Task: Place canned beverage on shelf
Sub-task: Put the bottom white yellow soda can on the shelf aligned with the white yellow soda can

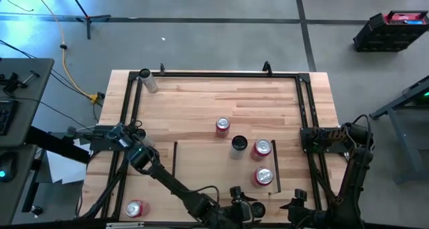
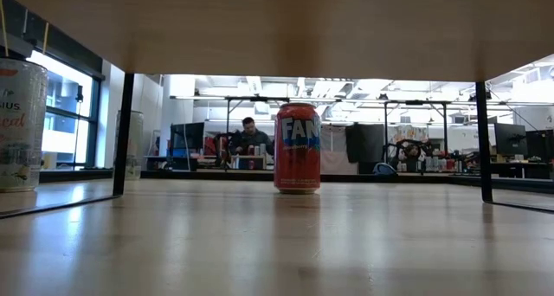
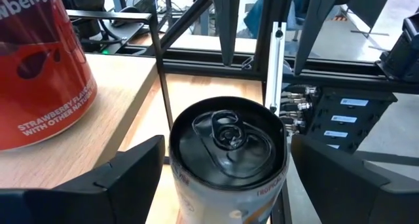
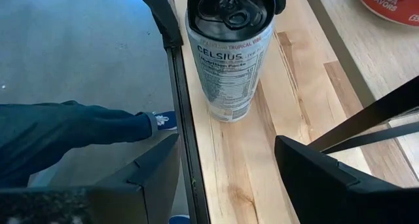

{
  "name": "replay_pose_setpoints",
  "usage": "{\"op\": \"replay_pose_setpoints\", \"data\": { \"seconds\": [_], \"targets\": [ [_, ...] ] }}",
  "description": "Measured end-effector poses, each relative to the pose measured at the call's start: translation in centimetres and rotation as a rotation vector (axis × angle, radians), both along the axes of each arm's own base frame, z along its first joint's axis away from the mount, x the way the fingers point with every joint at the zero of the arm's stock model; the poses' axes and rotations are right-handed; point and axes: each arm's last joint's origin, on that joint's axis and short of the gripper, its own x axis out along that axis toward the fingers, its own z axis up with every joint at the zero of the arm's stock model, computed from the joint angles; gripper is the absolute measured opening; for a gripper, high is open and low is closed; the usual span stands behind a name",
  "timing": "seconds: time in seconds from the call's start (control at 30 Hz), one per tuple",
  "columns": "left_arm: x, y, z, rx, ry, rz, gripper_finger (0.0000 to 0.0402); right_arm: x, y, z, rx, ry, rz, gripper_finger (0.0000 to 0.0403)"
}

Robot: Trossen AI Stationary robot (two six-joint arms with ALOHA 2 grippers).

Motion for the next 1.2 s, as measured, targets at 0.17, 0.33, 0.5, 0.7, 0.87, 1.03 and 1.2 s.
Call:
{"op": "replay_pose_setpoints", "data": {
  "seconds": [0.17, 0.33, 0.5, 0.7, 0.87, 1.03, 1.2],
  "targets": [
    [-0.01, 0.0, -0.03, 0.002, 0.004, -0.004, 0.0303, 0.0, 0.0, 0.0, 0.0, 0.0, 0.0, 0.0232],
    [-0.01, -0.01, -0.04, 0.0, 0.005, -0.008, 0.0296, 0.0, 0.0, 0.0, 0.0, 0.0, 0.0, 0.0232],
    [-0.01, -0.01, -0.03, 0.0, 0.005, -0.006, 0.0277, 0.0, 0.0, 0.0, 0.0, 0.0, 0.0, 0.0232],
    [-0.01, -0.02, -0.04, -0.005, 0.006, -0.011, 0.0249, 0.0, 0.0, 0.0, 0.0, 0.0, 0.0, 0.0232],
    [-0.02, -0.04, -0.04, -0.005, 0.006, -0.011, 0.0245, 0.0, 0.01, 0.0, 0.001, 0.0, 0.0, 0.0232],
    [0.01, -0.07, 0.03, -0.006, -0.001, -0.014, 0.0245, 0.0, 0.01, 0.0, 0.002, 0.0, 0.0, 0.0232],
    [-0.08, -0.58, 0.18, -0.012, -0.03, -0.04, 0.0245, 0.02, 0.07, 0.01, 0.008, -0.001, 0.0, 0.0232]
  ]
}}
